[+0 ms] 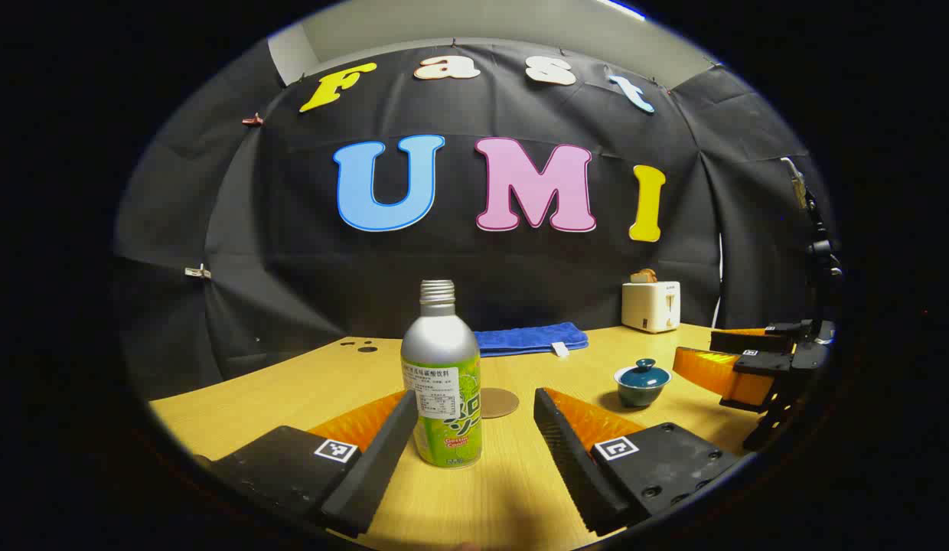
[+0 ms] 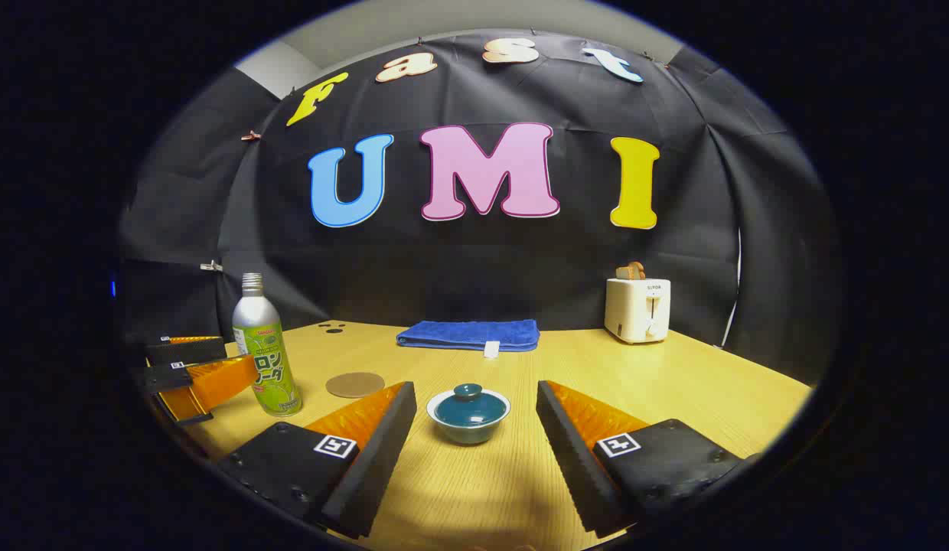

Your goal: Open the teacup lid with one hand, grasp the water bottle and pour water into the teacup with the other hand; after pouring, place the water bottle on the coaster and then close the teacup lid.

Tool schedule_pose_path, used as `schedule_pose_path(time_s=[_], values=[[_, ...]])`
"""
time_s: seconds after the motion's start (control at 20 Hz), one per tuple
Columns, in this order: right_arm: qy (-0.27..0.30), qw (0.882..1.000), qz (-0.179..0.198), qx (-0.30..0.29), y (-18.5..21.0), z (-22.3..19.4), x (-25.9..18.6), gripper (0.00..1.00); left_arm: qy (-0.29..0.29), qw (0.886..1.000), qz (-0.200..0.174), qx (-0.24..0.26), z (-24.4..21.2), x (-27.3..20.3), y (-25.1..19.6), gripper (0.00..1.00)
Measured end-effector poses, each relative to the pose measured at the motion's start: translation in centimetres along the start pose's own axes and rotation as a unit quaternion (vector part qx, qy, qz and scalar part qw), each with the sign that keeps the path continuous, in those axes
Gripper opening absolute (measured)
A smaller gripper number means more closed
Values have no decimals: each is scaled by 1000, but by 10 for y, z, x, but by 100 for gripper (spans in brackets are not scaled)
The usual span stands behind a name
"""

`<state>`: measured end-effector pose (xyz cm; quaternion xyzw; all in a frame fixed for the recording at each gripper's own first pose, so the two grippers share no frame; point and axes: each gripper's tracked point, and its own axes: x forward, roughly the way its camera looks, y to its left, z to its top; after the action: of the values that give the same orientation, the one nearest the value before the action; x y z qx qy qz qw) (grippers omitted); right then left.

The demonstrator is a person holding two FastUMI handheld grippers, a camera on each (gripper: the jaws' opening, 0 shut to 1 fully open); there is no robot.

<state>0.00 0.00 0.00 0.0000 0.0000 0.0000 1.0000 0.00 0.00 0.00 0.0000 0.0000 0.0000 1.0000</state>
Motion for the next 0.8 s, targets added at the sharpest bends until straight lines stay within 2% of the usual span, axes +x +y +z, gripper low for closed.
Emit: schedule_pose_path(time_s=[0.8], values=[[0,1000,8,0,2,-1,2,98,12,1000,10,-5,-6,3,4,97]])
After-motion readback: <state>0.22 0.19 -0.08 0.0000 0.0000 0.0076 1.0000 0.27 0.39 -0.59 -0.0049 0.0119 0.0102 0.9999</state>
